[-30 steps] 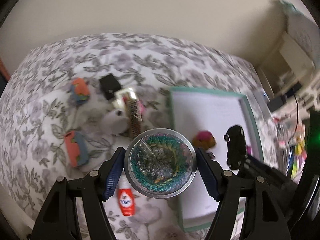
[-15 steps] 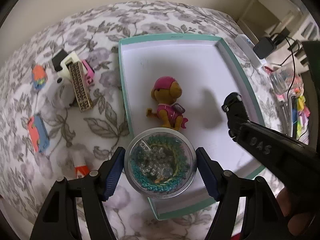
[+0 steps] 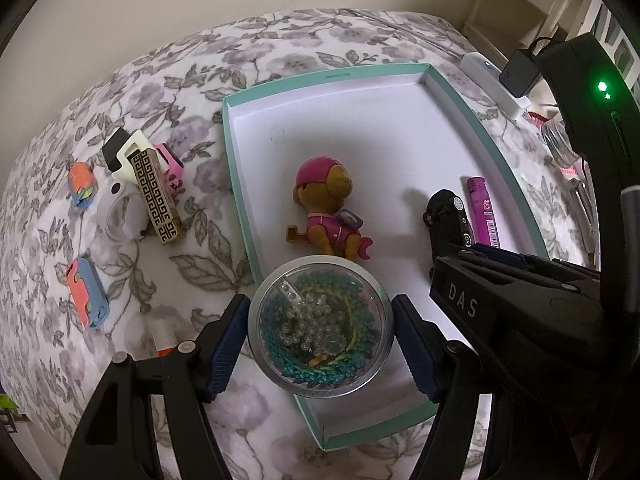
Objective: Organize rigid objects
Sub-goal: 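Carry the bead tin toward the tray with the left tool while the right tool carries the car, then set the bead tin in the tray with the left tool while the right tool releases the car, then move the right tool toward the red bottle while the left tool withdraws from the tray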
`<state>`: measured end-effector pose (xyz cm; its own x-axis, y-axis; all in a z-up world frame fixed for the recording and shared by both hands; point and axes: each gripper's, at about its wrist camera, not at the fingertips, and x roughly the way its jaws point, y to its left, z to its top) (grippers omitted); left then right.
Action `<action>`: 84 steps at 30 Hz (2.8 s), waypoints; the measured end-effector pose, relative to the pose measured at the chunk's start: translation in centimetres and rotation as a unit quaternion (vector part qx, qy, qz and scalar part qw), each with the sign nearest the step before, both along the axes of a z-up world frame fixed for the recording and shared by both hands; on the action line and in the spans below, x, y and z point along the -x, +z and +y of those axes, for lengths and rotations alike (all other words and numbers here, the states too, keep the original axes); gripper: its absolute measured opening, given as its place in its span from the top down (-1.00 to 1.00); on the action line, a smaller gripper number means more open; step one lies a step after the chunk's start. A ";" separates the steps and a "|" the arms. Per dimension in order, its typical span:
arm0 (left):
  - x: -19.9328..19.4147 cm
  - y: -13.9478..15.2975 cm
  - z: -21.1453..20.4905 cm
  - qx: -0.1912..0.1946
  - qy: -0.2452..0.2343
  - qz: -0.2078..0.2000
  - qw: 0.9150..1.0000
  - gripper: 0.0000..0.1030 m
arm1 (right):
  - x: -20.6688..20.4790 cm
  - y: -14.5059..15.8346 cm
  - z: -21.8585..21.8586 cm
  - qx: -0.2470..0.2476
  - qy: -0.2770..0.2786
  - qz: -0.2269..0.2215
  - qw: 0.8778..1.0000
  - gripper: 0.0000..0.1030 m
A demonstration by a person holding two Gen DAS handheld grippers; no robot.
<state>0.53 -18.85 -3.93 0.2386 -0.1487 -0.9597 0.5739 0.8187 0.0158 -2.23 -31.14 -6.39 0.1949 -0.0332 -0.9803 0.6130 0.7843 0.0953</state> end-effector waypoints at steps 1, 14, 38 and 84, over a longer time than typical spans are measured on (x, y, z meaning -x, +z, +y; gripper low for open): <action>-0.1 -0.1 0.1 0.002 0.002 0.005 1.000 -0.42 | -0.1 0.0 0.0 0.001 -0.001 0.000 1.000 0.39; -0.6 0.9 1.1 0.027 0.020 0.010 0.999 -0.54 | -0.6 1.9 -0.3 0.017 -0.005 -0.025 1.000 0.19; -8.4 3.9 11.5 0.042 0.239 -0.035 0.970 -0.87 | -1.2 4.3 1.5 0.046 0.021 -0.071 0.996 -0.56; -12.9 1.9 25.9 0.011 0.384 0.027 0.923 -0.91 | -6.6 0.7 19.5 0.026 0.254 -0.076 0.964 -1.00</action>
<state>13.42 7.07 -2.02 0.2343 0.0243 -0.9719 -0.1755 0.9843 -0.0177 4.39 -11.61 -5.74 0.3403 0.0560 -0.9387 0.1315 0.9856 0.1065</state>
